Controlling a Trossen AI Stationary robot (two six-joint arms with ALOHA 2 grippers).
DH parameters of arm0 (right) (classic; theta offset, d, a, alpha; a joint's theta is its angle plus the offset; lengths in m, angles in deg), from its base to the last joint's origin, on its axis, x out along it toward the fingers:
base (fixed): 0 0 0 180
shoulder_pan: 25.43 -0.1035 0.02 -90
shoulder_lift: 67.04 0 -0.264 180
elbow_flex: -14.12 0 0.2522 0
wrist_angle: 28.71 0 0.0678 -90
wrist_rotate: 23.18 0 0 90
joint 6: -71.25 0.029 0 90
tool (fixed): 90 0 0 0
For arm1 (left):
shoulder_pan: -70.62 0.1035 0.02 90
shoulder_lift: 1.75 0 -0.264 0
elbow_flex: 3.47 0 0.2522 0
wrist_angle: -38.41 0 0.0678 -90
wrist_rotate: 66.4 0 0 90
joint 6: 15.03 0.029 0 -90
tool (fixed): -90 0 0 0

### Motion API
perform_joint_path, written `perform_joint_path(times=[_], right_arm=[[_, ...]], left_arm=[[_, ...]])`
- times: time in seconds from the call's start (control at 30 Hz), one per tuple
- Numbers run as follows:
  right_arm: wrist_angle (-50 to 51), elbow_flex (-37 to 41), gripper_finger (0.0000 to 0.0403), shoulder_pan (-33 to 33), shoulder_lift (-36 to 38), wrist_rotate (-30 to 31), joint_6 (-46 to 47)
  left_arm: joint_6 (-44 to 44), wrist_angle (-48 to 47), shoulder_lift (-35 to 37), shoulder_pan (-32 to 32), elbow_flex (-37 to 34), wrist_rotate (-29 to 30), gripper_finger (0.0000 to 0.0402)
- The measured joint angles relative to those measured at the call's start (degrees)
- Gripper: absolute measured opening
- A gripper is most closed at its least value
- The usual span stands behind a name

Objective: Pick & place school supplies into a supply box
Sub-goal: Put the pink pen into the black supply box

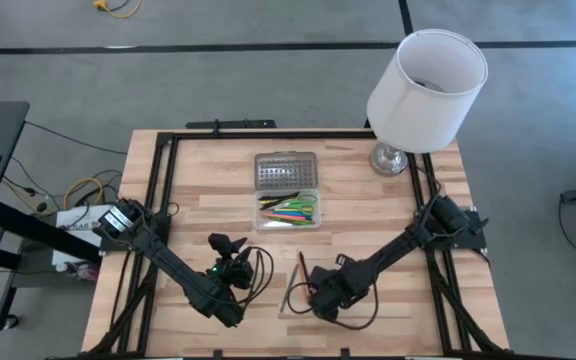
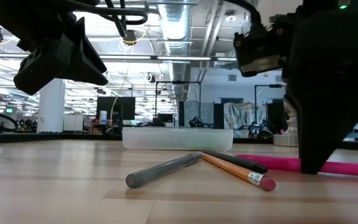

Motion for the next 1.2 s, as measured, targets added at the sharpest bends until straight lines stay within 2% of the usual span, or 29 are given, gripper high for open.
perform_joint_path(times=[0.57,0.8,1.2], right_arm=[[7.44,0.02,0.0017,1.88,0.0,0.12,-1.57],[10.63,0.02,0.002,1.86,-0.04,1.94,-1.6],[11.97,0.24,0.0015,1.75,0.35,4.03,-8.06]], left_arm=[[0.02,0.22,0.0,0.04,0.0,0.03,0.0148],[0.02,0.2,0.0,0.04,0.0,0.53,0.0148],[0.02,0.2,0.0,0.13,0.0,1.22,0.0148]])
